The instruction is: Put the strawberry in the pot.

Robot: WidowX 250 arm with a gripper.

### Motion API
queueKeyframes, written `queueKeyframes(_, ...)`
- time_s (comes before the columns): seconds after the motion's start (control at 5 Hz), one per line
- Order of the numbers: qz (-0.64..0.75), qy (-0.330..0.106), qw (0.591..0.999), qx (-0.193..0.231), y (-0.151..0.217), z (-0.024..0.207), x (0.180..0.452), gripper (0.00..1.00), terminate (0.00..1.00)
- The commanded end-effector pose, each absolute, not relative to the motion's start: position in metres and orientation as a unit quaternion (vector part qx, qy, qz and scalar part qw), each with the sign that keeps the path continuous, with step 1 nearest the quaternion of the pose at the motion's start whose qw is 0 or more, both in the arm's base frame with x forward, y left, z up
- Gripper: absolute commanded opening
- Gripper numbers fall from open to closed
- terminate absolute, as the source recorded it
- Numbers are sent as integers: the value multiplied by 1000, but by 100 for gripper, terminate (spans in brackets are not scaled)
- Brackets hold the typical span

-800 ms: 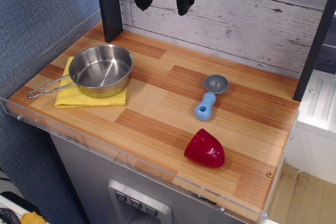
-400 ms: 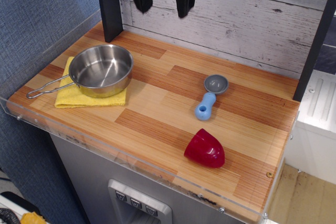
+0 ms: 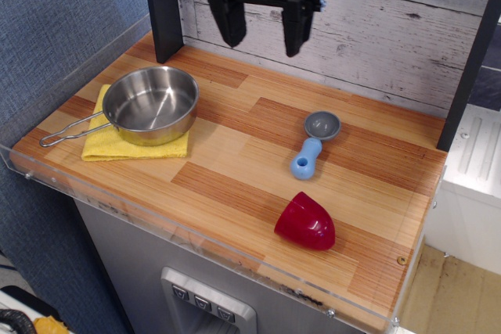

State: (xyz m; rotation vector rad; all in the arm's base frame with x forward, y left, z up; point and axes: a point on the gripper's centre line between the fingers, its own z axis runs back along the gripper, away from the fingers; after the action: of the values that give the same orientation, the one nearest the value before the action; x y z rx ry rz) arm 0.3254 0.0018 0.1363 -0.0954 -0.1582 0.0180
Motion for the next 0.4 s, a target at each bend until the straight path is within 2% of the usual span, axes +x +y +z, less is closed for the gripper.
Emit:
queueKeyframes(0.0,-30,-107,992,-54,-24,146,293,100,0)
queueKeyframes(0.2,-54,-101,991,-61,-34,136,280,100,0)
